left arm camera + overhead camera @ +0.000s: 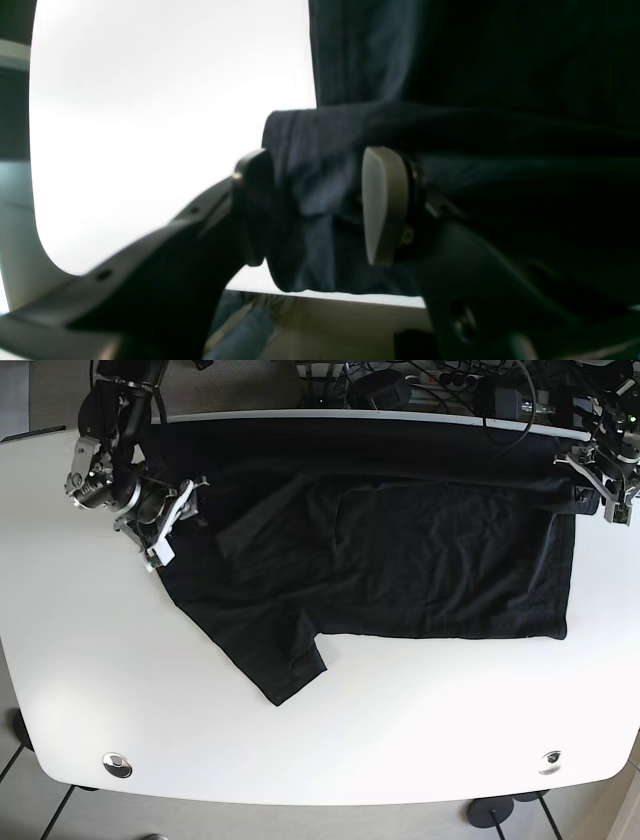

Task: Fold the T-shirt properly

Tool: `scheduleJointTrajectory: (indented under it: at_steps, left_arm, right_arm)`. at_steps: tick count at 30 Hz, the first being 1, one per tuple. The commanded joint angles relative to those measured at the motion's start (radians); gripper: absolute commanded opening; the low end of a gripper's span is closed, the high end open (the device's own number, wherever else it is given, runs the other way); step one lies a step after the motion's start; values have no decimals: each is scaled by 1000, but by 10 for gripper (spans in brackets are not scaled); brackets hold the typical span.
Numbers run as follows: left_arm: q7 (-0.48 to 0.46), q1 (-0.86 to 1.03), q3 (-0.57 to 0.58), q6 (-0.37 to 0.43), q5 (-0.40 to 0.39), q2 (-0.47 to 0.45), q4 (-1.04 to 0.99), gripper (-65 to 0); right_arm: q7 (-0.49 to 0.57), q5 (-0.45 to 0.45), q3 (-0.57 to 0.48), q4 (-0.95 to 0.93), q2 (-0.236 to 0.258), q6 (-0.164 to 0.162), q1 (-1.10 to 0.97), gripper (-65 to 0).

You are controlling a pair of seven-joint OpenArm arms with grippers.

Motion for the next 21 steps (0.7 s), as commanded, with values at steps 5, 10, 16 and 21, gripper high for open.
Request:
scheduleJointTrajectory:
  at_steps: [5,10,16,21]
  left_arm:
    - [-18,-1,-2,5,-12,-16,14,-390]
    - [-19,-1,-2,5,-12,-16,14,-390]
    - [-21,-1,24,5,-9,-16,12,-390]
    - [-21,-3,26,5,-9,-16,12,-390]
  right_arm:
    - [21,-22,-8,-151,-12,2,133,-265]
    - [11,-24,-10,-159,-58,2,148,-265]
    - [11,-25,-13,-164,-88,2,148,-265]
    - [14,-24,-120,-164,-91,2,146,-265]
